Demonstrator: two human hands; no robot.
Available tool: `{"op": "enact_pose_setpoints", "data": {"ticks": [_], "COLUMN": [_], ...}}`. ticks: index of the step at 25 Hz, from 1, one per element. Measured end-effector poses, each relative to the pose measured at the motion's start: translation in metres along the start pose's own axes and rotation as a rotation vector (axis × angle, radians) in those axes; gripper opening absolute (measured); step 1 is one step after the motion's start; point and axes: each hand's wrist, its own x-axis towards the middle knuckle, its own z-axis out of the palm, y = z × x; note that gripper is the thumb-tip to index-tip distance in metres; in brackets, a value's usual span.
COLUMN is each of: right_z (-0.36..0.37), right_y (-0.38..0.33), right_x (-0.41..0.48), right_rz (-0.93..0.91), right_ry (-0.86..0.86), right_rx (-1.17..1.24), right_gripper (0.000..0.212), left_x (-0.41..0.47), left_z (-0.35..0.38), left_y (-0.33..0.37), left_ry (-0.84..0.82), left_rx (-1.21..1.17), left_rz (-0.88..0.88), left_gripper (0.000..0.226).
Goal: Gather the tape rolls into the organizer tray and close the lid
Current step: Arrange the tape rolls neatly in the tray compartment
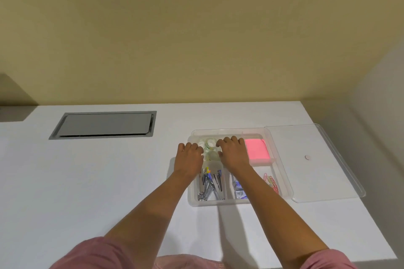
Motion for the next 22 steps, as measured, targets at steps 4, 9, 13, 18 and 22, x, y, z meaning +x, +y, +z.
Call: {"op": "enact_pose_setpoints", "data": {"ticks": [4, 9, 13, 18, 22], "right_z": [-0.004, -0.005, -0.005, -0.006, -0.002], "right_y": [0.006, 0.046, 0.116, 0.235, 0.327], "right_x": [-0.012, -0.027, -0.036, -0.048, -0.062], "right_rz": [0.052, 0.098, 0.143, 0.231, 0.461], "right_ry": [0.034, 0.102, 0.138, 0.099, -0.03], "right_rx": [0.004, 0.031, 0.018, 0.086, 0.135], "right_gripper": [0.031, 0.021, 0.02, 0.026, 0.04], "left_x": [-0.005, 0.006, 0.036, 0.072, 0.094], "left_z": [-0.006, -0.005, -0.002, 0.008, 0.019], "left_y": [0.003, 0.034, 0.096, 0.212, 0.284], "left_ry": [0.054, 0.001, 0.001, -0.011, -0.108], "left_rx": [-0.03, -0.123, -0.186, -0.335, -0.479], "left_rz": [-0.009, 0.033, 0.033, -0.024, -0.03], "left_gripper": [0.016, 0.028, 0.03, 0.035, 0.033]}}
